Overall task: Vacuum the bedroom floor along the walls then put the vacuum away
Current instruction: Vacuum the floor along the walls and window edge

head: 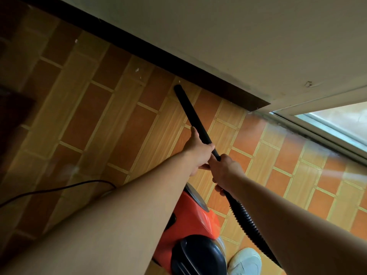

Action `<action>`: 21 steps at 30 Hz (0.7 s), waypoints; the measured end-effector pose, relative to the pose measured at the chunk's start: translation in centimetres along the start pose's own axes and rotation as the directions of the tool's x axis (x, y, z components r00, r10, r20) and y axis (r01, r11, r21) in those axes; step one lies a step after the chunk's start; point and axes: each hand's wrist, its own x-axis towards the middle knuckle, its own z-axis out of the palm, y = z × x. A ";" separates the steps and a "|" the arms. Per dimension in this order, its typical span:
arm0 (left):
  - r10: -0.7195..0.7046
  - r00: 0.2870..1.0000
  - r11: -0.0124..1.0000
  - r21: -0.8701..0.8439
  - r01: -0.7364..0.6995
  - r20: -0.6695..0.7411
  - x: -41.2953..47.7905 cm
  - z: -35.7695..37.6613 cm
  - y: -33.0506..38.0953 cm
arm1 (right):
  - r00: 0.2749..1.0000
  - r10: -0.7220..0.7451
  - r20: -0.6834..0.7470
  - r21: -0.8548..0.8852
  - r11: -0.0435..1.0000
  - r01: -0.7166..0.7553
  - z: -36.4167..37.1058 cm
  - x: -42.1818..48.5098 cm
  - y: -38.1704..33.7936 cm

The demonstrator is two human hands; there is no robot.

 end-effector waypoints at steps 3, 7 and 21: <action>0.001 1.000 1.000 0.016 -0.001 0.006 -0.2 0.1 0.2 | 0.999 -0.039 -0.033 -0.039 0.999 0.038 0.4 0.0 0.8; -0.013 1.000 0.999 0.034 0.012 0.019 -0.5 0.5 0.0 | 0.998 -0.038 -0.053 -0.059 0.998 0.035 0.6 -0.1 1.5; 0.005 1.000 1.000 0.023 -0.005 0.009 -0.2 -0.5 0.8 | 0.998 -0.024 -0.066 -0.047 0.999 0.021 0.8 0.7 0.1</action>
